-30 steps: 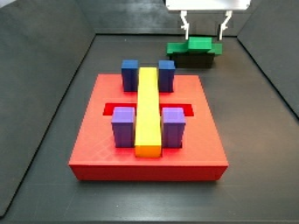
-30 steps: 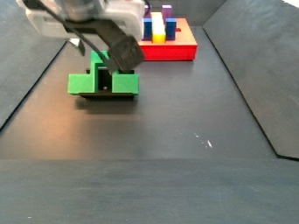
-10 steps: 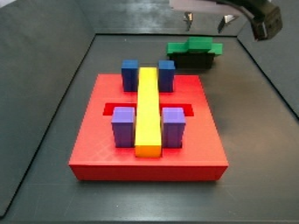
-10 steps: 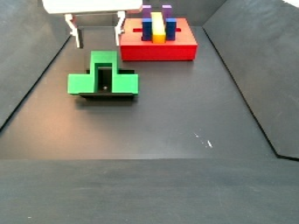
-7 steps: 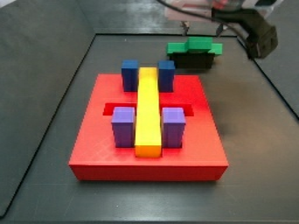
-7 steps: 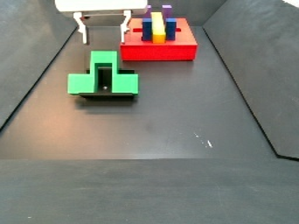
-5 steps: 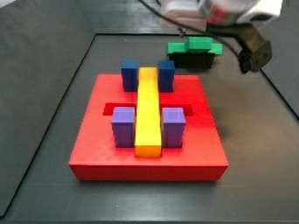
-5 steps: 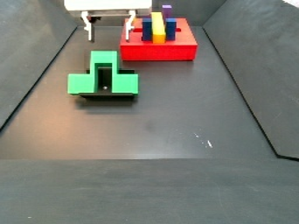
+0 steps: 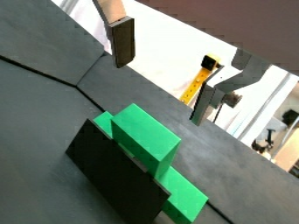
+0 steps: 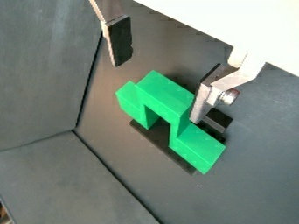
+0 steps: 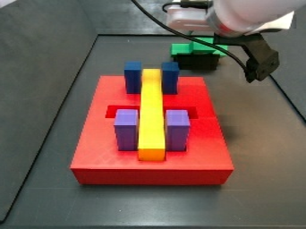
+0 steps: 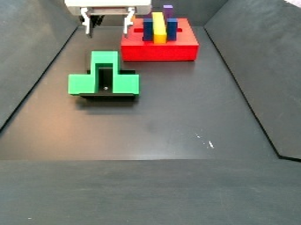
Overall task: Pick up the green object. Move up. Place the green object on the fixture. Regrasp the green object. Move to above the board. Insert the green object.
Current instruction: Regrasp the green object.
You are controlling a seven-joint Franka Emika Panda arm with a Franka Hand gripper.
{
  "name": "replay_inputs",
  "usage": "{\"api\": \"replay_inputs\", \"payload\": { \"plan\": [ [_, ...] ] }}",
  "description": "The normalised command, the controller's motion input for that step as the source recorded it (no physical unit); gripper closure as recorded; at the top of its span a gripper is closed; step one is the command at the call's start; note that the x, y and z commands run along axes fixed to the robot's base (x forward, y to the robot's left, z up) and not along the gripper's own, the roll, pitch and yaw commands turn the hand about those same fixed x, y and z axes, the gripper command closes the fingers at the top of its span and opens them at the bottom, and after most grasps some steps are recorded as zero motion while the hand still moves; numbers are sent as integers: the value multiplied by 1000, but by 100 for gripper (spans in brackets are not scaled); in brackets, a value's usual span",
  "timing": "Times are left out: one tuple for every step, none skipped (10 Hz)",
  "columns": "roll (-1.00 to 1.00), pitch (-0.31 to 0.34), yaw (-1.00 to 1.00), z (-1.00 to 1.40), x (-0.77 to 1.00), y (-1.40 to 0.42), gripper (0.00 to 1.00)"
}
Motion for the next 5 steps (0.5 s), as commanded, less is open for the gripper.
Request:
{"api": "replay_inputs", "payload": {
  "plan": [
    [0,-17,340,-191,329,14,0],
    [-254,-20,309,-114,337,126,0],
    [-434,-6,209,-186,257,137,0],
    [-414,0,189,-189,169,137,0],
    [-406,0,163,-223,80,160,0]
  ]
}}
